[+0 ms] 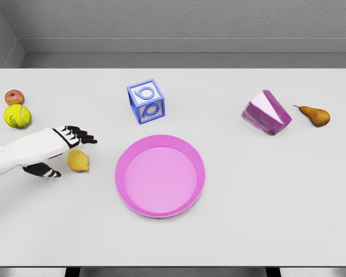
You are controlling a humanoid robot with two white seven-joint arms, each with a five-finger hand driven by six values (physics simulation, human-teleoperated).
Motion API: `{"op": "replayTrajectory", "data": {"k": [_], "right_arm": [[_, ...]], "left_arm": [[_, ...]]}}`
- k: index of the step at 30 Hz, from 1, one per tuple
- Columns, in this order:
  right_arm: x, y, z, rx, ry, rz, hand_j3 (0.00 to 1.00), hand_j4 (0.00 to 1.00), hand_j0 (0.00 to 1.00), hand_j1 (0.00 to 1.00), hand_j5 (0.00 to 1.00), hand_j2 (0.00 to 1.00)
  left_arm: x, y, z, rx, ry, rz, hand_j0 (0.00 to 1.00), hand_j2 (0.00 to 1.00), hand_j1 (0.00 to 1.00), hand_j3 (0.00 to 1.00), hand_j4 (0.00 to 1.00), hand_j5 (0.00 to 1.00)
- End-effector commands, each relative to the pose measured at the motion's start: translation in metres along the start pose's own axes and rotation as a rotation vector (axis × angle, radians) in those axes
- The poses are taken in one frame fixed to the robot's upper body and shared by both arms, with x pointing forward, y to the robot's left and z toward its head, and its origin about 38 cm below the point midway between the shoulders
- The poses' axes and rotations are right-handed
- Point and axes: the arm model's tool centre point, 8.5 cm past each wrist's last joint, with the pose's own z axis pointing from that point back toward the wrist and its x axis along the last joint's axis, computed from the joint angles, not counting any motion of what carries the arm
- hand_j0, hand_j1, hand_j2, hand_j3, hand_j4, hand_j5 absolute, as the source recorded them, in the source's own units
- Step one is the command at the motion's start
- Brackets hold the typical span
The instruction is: Put the lemon on the plate with left arm
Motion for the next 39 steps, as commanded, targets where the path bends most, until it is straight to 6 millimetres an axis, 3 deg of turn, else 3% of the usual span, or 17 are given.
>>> {"op": "replayTrajectory", "data": {"k": [1, 4, 7, 21, 23, 33, 39], "right_arm": [[0.0, 0.0, 0.0, 0.0, 0.0, -0.001, 1.0, 1.0, 1.0, 1.0, 1.0, 1.0], [0.0, 0.0, 0.0, 0.0, 0.0, -0.001, 1.0, 1.0, 1.0, 1.0, 1.0, 1.0], [0.0, 0.0, 0.0, 0.0, 0.0, -0.001, 1.0, 1.0, 1.0, 1.0, 1.0, 1.0], [0.0, 0.0, 0.0, 0.0, 0.0, -0.001, 1.0, 1.0, 1.0, 1.0, 1.0, 1.0], [0.0, 0.0, 0.0, 0.0, 0.0, -0.001, 1.0, 1.0, 1.0, 1.0, 1.0, 1.0], [0.0, 0.0, 0.0, 0.0, 0.0, -0.001, 1.0, 1.0, 1.0, 1.0, 1.0, 1.0], [0.0, 0.0, 0.0, 0.0, 0.0, -0.001, 1.0, 1.0, 1.0, 1.0, 1.0, 1.0]], "left_arm": [[0.003, -0.004, -0.003, -0.012, -0.012, 0.006, 1.0, 1.0, 1.0, 1.0, 1.0, 1.0], [0.006, -0.004, -0.01, -0.041, -0.027, -0.023, 1.0, 1.0, 1.0, 1.0, 1.0, 1.0], [0.007, -0.005, -0.014, -0.057, -0.029, -0.039, 0.9, 0.9, 0.9, 0.9, 0.9, 0.9], [-0.001, -0.003, -0.006, -0.084, -0.006, -0.06, 0.9, 0.9, 0.9, 0.9, 0.9, 0.9], [0.0, -0.007, -0.008, -0.127, -0.008, -0.061, 0.83, 0.83, 0.83, 0.83, 0.83, 0.83], [-0.001, 0.002, -0.01, -0.115, -0.006, -0.078, 0.81, 0.81, 0.81, 0.81, 0.81, 0.81], [0.002, -0.004, -0.017, -0.143, -0.01, -0.095, 0.82, 0.82, 0.82, 0.82, 0.82, 0.82]]}}
